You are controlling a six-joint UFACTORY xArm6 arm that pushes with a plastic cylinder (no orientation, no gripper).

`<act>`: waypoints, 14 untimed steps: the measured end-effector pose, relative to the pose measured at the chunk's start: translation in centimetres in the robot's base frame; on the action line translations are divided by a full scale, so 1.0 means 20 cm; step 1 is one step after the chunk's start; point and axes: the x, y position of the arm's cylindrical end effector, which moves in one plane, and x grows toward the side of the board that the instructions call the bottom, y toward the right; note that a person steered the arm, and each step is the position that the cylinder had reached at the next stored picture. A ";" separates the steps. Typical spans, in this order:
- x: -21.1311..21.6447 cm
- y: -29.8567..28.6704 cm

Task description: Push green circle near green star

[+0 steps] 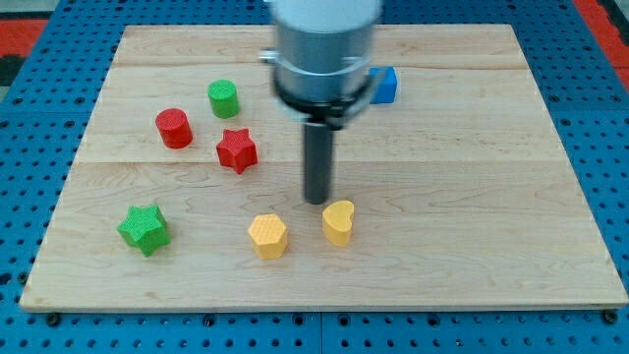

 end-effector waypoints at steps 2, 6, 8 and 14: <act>0.13 0.32; -0.62 0.09; -0.76 -0.57; -0.40 -1.17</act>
